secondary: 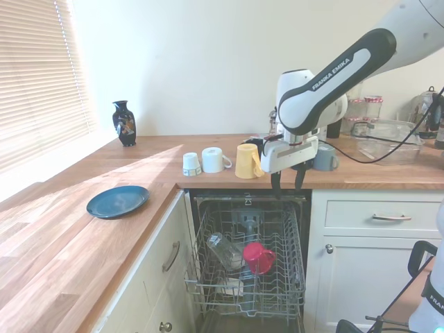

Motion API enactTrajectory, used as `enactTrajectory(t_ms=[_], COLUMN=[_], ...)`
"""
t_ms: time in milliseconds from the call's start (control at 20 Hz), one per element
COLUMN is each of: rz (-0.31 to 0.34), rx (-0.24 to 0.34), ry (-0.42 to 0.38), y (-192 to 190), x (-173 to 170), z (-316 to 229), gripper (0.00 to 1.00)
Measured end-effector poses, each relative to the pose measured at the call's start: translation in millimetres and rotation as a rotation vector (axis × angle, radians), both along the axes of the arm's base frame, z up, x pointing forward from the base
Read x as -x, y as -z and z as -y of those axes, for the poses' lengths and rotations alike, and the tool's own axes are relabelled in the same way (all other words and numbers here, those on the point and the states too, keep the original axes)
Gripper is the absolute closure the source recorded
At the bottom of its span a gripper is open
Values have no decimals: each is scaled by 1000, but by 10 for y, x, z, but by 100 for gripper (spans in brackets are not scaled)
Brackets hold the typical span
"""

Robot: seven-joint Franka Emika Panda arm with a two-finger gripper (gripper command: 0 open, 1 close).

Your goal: Move a mug from dishwasher to table

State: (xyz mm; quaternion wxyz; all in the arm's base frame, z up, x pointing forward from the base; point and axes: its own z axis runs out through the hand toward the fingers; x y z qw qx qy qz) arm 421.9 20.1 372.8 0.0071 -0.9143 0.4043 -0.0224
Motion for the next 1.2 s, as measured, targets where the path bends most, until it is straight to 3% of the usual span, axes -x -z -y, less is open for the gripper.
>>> enactTrajectory(t_ms=[200, 450, 800, 1200], rz=[3, -18, -7, -55], rx=[7, 47, 128, 227], ry=[-12, -90, -232, -389], y=[17, 212, 846, 1430], x=[-2, -8, -145, -412], z=[-18, -224, -440, -568], gripper=[0, 0, 0, 0])
